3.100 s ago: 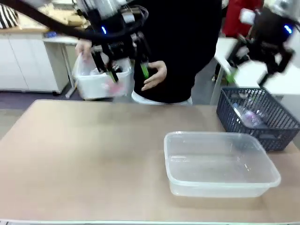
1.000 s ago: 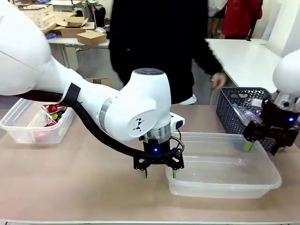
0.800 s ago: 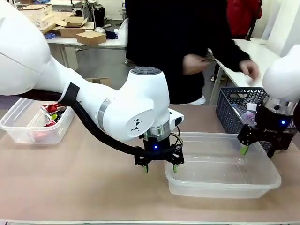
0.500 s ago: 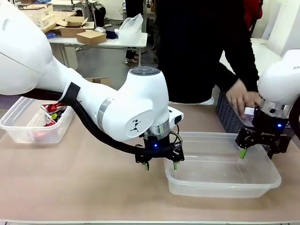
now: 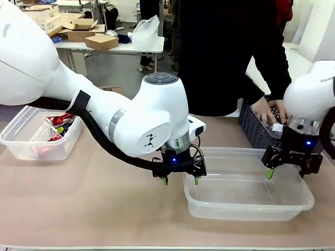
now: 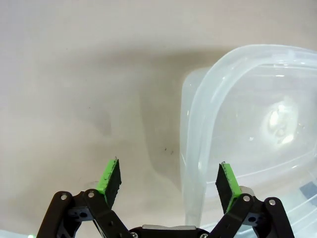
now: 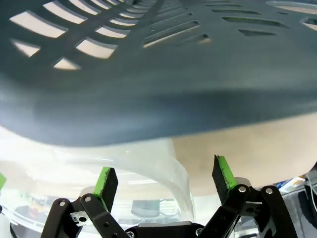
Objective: Sort the waste into each basket.
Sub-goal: Pick up the Organizing box on the right side of the table and lift it.
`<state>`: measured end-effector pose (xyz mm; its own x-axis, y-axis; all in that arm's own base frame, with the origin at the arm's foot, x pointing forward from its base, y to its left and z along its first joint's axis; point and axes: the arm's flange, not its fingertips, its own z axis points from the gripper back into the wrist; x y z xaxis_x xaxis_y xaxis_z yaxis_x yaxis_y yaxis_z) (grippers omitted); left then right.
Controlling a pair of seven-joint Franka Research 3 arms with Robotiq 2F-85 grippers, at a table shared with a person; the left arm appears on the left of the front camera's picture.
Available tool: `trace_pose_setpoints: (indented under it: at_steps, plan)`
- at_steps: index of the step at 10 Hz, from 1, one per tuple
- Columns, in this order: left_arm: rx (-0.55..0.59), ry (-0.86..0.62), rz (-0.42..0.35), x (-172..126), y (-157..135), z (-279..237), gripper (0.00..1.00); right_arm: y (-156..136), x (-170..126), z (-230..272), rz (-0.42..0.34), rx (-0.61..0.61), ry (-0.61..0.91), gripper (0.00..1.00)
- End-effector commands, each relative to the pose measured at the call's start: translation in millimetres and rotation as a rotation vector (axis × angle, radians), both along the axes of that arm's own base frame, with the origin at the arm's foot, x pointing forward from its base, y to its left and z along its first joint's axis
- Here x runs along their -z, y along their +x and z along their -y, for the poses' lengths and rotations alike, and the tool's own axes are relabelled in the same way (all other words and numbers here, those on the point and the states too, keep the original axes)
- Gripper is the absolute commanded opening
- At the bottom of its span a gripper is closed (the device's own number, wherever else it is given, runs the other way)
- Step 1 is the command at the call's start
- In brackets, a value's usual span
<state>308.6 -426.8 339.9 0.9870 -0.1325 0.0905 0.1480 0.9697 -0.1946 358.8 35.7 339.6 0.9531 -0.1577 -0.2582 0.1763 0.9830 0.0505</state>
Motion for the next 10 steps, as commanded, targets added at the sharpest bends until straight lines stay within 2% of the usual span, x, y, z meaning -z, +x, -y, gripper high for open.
trace_pose_setpoints:
  at_steps: [1,2,3,4,5,7,8,10]
  plan:
    - [-0.035,0.009,0.014,1.3,6.0,6.8,0.43,-119.7,48.9,7.3,0.06,0.0,-0.023,0.82]
    - [-0.02,0.02,0.008,0.0,5.6,7.1,0.42,-119.6,46.8,7.3,0.058,-0.003,-0.025,0.4]
    - [-0.014,0.016,0.012,-2.3,5.9,7.0,0.0,-120.0,43.3,7.8,0.06,-0.003,-0.022,0.22]
    - [-0.012,0.011,0.021,-4.4,6.1,6.5,0.36,-120.6,39.6,9.3,0.068,0.001,-0.024,0.0]
    - [-0.014,0.009,0.027,-5.8,6.9,5.7,0.0,-120.9,36.6,11.9,0.07,0.008,-0.023,0.0]
    - [-0.018,0.011,0.044,-9.4,6.2,4.2,0.0,-121.9,30.9,17.0,0.073,0.018,-0.037,0.03]
    - [-0.019,0.005,0.047,-10.4,5.4,3.5,0.0,-122.4,30.0,17.3,0.072,0.015,-0.039,0.0]
    - [-0.016,0.003,0.052,-11.9,3.6,3.3,0.0,-121.2,30.6,17.0,0.067,0.014,-0.049,0.0]
